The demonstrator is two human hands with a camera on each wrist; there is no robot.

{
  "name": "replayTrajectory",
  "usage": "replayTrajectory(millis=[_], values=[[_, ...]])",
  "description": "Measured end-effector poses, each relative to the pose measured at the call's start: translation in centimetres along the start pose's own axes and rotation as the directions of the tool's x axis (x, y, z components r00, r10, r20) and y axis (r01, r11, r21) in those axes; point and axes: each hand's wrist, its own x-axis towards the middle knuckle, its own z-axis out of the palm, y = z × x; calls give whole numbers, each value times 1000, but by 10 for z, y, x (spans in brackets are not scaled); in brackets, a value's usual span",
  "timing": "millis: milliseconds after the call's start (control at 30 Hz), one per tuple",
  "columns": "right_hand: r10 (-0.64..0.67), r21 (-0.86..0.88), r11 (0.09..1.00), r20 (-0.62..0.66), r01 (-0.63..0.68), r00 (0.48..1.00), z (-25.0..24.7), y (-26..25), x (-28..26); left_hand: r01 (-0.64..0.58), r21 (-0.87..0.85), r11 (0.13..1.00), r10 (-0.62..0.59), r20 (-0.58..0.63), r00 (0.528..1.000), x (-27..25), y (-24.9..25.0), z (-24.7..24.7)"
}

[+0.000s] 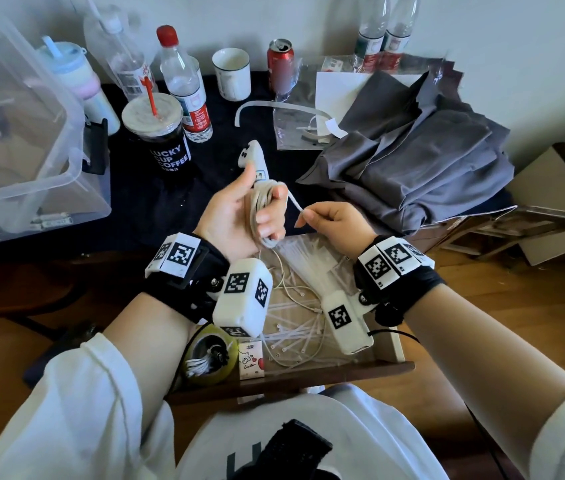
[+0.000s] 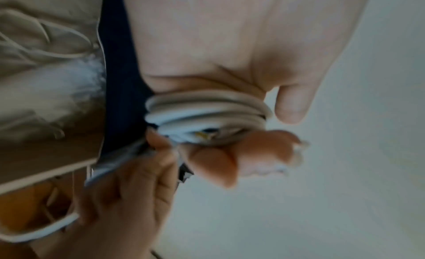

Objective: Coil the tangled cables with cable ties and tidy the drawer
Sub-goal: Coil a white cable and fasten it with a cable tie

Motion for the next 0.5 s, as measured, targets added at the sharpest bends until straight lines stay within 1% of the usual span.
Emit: replayTrajectory(millis=[100,200,267,333,400,500], values=[[39,16,999,110,-41,993,11,-1,-5,-161,-81,984,156,-67,985,7,1,9],[54,-105,994,266,-26,962,22,-3,-12,-303,-31,952,296,-148,944,16,4,13],[47,-150,989,332,4,942,26,-5,-17,-344,13,939,339,-199,919,20,6,11],[20,-165,985,364,43,931,27,-10,-19,-351,67,934,355,-263,897,22,5,5],[-14,-175,981,367,84,930,24,-17,-20,-317,168,933,355,-311,882,23,3,-2],[-66,-180,975,318,128,946,15,-27,-17,-173,377,910,309,-340,888,21,-4,-7]])
